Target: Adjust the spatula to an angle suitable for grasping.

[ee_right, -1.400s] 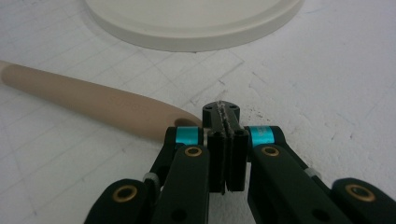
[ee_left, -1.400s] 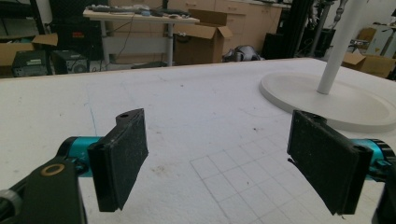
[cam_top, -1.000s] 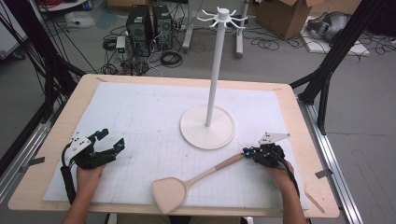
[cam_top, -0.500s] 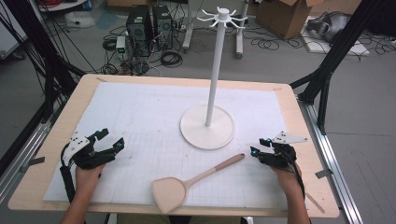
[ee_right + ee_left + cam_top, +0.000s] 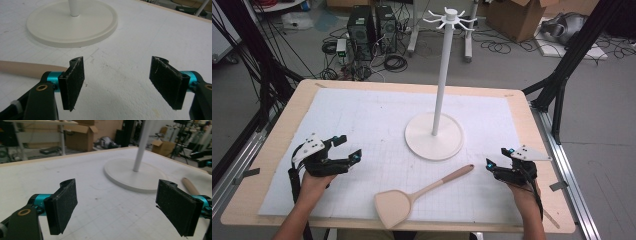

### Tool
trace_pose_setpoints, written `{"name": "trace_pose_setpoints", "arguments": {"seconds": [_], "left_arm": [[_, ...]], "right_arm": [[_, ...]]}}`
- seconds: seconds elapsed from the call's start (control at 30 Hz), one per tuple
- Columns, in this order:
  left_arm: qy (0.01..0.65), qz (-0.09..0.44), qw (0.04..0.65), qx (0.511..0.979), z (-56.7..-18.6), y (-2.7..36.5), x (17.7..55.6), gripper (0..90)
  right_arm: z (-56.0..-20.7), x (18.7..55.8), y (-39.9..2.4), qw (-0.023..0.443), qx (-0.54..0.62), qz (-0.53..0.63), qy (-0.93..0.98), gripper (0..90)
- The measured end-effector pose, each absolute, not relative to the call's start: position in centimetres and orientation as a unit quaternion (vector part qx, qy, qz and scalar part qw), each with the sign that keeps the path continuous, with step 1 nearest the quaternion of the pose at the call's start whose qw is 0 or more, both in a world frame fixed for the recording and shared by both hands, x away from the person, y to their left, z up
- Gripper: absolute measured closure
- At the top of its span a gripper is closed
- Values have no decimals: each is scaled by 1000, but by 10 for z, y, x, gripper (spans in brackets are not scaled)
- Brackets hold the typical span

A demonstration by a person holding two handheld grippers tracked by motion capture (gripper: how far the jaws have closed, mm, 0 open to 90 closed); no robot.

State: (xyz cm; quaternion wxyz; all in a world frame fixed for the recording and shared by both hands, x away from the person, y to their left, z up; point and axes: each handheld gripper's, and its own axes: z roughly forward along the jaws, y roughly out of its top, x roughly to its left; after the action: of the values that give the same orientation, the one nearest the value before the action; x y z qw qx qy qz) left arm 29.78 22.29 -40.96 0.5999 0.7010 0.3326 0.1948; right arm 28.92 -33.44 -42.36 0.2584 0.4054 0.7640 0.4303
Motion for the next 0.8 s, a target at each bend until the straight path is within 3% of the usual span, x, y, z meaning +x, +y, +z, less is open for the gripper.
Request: {"name": "trace_pose_setpoints", "arguments": {"seconds": [0.23,0.3,0.8], "left_arm": [[270,144,585,751,-389,172,296,241],[256,122,581,763,-387,160,297,297],[185,64,507,840,-402,72,297,323]], "right_arm": [[-422,283,-338,263,403,447,754,262],[-421,282,-337,264,401,447,755,262],[-419,284,-331,263,384,452,761,261]]}}
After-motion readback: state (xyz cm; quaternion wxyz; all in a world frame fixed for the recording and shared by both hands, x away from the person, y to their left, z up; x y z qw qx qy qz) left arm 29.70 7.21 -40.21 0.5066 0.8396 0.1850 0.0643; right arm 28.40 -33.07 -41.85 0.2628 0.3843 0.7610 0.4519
